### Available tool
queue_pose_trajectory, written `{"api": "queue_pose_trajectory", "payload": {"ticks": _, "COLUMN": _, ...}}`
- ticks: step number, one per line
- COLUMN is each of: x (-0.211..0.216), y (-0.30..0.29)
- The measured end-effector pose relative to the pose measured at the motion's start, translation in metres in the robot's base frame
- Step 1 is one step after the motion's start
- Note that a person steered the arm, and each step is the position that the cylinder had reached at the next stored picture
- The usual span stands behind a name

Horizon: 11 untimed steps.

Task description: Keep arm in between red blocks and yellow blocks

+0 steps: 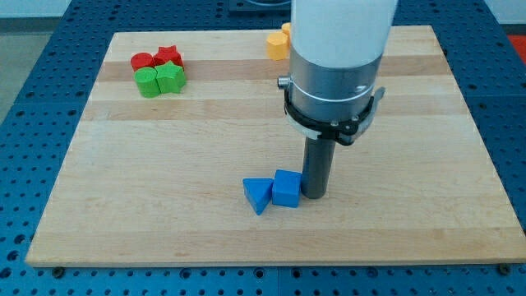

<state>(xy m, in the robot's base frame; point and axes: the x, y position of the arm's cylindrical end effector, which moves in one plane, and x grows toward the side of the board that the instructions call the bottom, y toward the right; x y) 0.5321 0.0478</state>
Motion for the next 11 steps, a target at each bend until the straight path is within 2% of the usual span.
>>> {"api": "queue_pose_trajectory", "payload": {"ticks": 1, "x": -0.020, "y": 0.000}}
{"api": "queue_pose_trajectory", "payload": {"ticks": 3, "x": -0.009, "y": -0.022}}
{"api": "queue_pose_trajectory", "payload": {"ticks": 6, "x": -0.009, "y": -0.017}}
{"api": "queue_pose_trajectory", "payload": {"ticks": 7, "x": -0.027, "y": -0.012}}
{"api": "queue_pose_trajectory", "payload": {"ticks": 9, "x": -0.135, "y": -0.003}}
{"api": "queue_pose_trajectory", "payload": {"ticks": 10, "x": -0.153, "y": -0.048}}
{"api": "queue_pose_trajectory", "payload": {"ticks": 11, "x": -0.190, "y": -0.099}}
